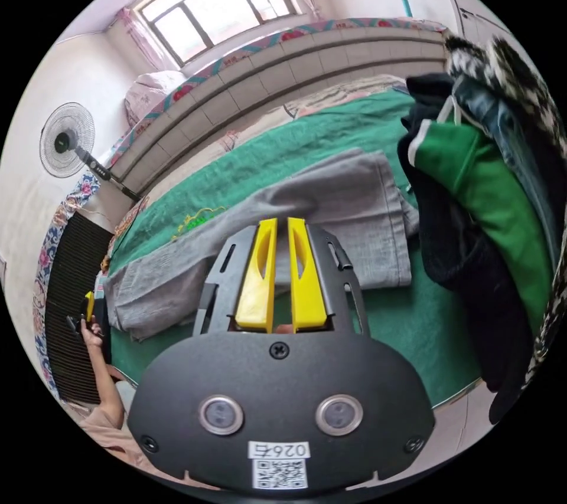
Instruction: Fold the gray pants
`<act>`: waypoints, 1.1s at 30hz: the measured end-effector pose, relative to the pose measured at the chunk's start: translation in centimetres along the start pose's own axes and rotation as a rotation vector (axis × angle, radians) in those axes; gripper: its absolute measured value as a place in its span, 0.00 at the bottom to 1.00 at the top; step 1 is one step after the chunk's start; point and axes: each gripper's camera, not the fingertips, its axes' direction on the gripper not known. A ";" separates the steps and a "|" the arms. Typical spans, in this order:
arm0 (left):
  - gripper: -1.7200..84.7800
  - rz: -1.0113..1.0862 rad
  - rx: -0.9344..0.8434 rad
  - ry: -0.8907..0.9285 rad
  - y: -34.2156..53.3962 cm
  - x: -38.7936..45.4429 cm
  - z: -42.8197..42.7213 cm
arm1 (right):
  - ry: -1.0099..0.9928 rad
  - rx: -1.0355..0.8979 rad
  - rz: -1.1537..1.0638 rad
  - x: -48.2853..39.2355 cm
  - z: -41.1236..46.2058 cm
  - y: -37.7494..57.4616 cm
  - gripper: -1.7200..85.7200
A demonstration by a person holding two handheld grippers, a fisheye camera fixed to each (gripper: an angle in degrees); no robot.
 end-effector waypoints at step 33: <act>0.08 1.104 -0.663 -0.340 12.7 39.0 28.3 | 0.229 -0.255 0.115 68.4 6.9 -3.2 0.04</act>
